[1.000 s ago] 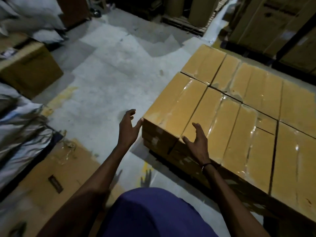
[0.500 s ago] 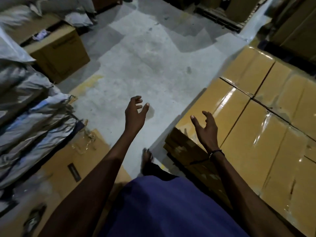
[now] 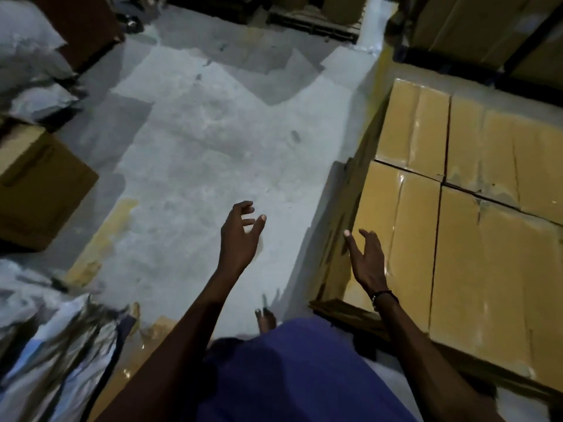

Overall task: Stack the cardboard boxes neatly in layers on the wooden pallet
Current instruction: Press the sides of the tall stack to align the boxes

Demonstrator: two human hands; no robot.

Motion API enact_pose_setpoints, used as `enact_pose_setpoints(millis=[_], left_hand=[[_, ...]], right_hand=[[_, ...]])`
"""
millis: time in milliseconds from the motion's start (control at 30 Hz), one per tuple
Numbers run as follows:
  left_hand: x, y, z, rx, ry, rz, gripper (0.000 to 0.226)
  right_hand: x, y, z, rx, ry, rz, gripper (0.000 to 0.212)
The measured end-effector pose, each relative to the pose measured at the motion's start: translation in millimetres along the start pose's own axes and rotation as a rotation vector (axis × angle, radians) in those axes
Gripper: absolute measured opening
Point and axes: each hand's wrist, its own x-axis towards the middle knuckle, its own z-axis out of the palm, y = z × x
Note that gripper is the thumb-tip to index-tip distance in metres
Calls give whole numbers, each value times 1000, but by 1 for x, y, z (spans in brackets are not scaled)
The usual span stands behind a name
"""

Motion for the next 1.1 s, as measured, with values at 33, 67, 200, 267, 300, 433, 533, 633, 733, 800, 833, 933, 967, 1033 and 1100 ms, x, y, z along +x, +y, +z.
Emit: enact_pose_setpoints(millis=[33, 67, 200, 267, 300, 433, 533, 633, 733, 800, 833, 933, 967, 1033, 1100], left_hand=[[15, 0, -1, -7, -37, -2, 41], [27, 0, -3, -7, -71, 7, 41], [90, -3, -12, -3, -218, 53, 40], [121, -3, -18, 11, -303, 96, 40], [137, -2, -22, 17, -343, 119, 40], [202, 5, -34, 21, -530, 260, 39], [242, 12, -40, 45, -650, 343, 39], [273, 20, -38, 74, -774, 417, 40], [298, 25, -27, 120, -893, 463, 41], [316, 23, -11, 162, -967, 494, 42], [323, 22, -3, 176, -995, 498, 42], [345, 22, 26, 217, -1084, 519, 45], [349, 24, 34, 234, -1115, 535, 46], [359, 26, 51, 262, -1175, 601, 52], [371, 27, 69, 292, -1225, 678, 59]], right_hand=[[2, -2, 4, -1, 24, 41, 86], [4, -3, 8, -4, 48, 70, 86], [12, -21, 26, -7, 151, 171, 87], [15, -33, 38, 12, 230, 209, 87], [16, -41, 44, 25, 264, 229, 87], [16, -76, 75, 75, 410, 312, 85], [9, -103, 98, 74, 449, 392, 85], [5, -121, 118, 89, 546, 442, 82], [2, -132, 135, 122, 642, 532, 86], [6, -130, 148, 140, 692, 578, 87], [8, -129, 153, 144, 701, 595, 88], [21, -123, 168, 142, 732, 615, 97], [24, -124, 173, 138, 733, 620, 94], [31, -133, 182, 144, 729, 637, 79], [38, -141, 190, 170, 715, 665, 75]])
